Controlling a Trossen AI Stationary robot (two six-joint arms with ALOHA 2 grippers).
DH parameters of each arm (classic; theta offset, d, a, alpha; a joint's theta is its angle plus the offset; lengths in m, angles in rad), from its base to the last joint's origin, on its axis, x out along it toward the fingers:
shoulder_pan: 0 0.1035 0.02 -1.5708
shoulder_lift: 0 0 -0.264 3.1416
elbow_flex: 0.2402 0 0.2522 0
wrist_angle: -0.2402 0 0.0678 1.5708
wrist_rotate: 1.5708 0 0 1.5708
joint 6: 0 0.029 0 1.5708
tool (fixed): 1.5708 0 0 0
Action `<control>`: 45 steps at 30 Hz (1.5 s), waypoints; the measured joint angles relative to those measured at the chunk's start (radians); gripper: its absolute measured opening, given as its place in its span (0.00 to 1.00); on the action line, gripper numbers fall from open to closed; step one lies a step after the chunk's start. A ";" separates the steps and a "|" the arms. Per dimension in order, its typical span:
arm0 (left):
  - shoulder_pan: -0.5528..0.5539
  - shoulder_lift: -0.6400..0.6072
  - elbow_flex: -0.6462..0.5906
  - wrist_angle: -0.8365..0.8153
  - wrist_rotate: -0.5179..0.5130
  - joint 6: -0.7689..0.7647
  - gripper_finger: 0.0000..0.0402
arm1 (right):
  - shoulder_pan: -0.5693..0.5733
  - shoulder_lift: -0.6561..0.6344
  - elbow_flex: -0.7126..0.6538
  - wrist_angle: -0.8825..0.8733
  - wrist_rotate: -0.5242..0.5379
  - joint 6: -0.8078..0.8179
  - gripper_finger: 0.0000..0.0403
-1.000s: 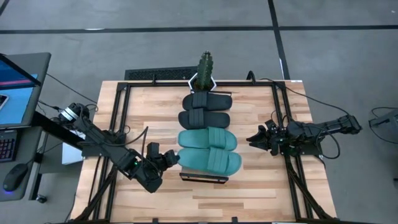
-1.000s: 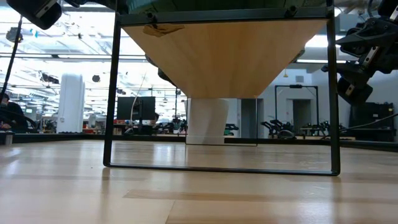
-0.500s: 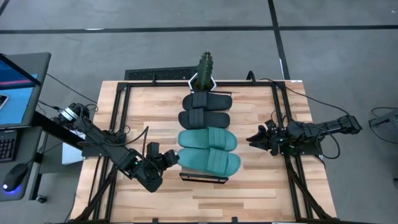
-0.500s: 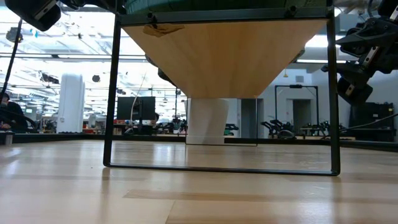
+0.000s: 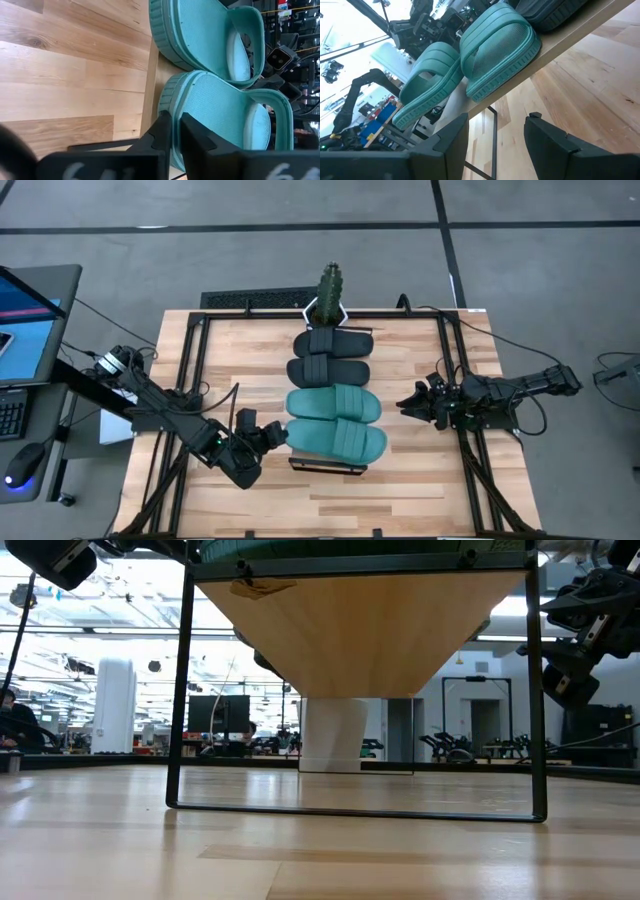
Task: Pick and place slides into the shelf
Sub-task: Put the green slipper on the shelf
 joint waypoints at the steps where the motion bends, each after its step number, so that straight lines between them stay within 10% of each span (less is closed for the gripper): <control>1: 0.000 0.000 0.000 0.000 0.000 0.000 0.04 | 0.000 0.000 0.000 0.000 0.000 0.000 0.44; 45: -0.008 0.000 0.000 -0.004 0.023 0.079 0.08 | 0.000 0.000 0.000 0.000 0.000 0.000 0.44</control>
